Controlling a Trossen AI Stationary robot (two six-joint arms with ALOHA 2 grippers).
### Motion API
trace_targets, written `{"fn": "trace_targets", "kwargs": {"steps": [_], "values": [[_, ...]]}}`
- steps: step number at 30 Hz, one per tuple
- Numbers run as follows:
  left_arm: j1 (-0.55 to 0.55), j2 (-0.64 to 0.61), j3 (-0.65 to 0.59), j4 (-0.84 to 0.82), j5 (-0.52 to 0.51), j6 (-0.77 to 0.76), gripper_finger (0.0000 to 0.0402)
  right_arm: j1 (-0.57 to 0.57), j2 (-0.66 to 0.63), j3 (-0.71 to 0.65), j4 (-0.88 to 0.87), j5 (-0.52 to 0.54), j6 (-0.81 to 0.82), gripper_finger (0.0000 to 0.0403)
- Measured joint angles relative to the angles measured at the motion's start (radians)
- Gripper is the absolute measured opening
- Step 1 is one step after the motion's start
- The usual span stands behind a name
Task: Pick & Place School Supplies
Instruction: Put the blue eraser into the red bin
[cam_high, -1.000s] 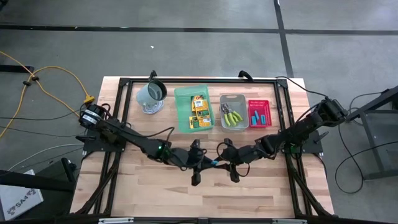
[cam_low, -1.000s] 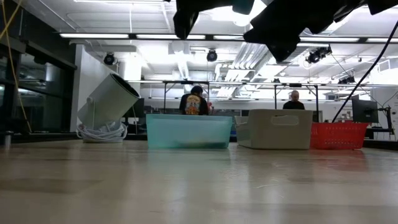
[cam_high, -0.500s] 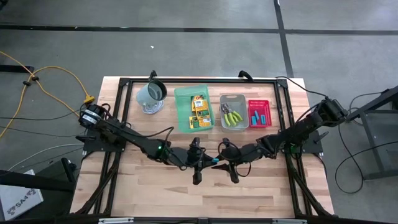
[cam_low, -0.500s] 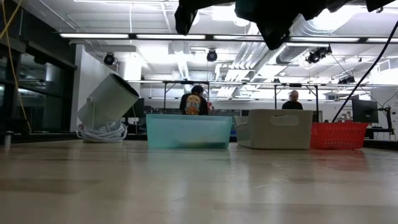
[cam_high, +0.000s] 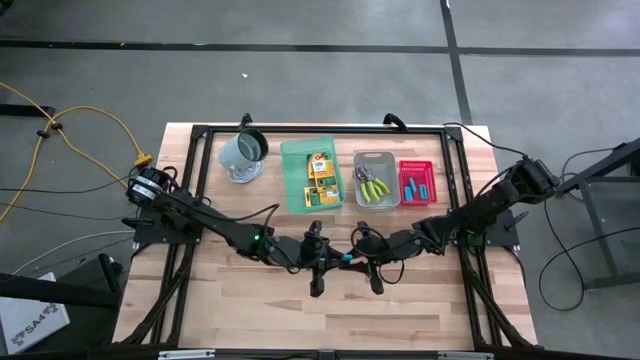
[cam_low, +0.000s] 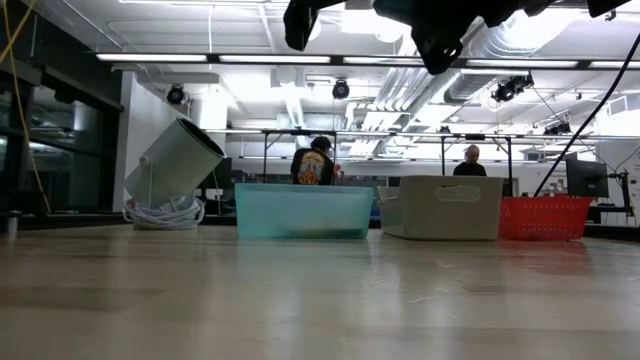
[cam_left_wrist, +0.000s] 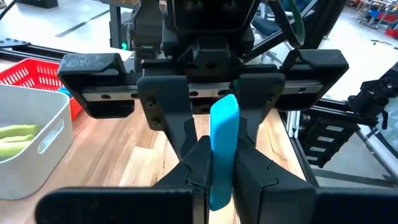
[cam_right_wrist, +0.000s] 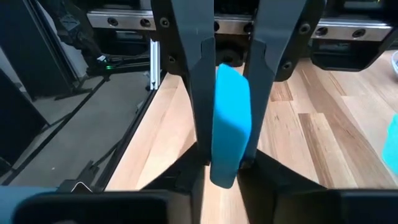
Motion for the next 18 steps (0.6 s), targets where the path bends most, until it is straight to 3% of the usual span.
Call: {"fn": "trace_targets", "kwargs": {"steps": [5, 18], "values": [[0.000, 0.000, 0.000, 0.000, 0.000, 0.000, 0.0032, 0.000, 0.000, 0.000, -0.002, -0.016, -0.003, 0.0024], [0.000, 0.000, 0.000, -0.001, 0.008, 0.015, 0.0044, 0.000, 0.000, 0.000, -0.002, -0.027, -0.007, 0.0023]]}}
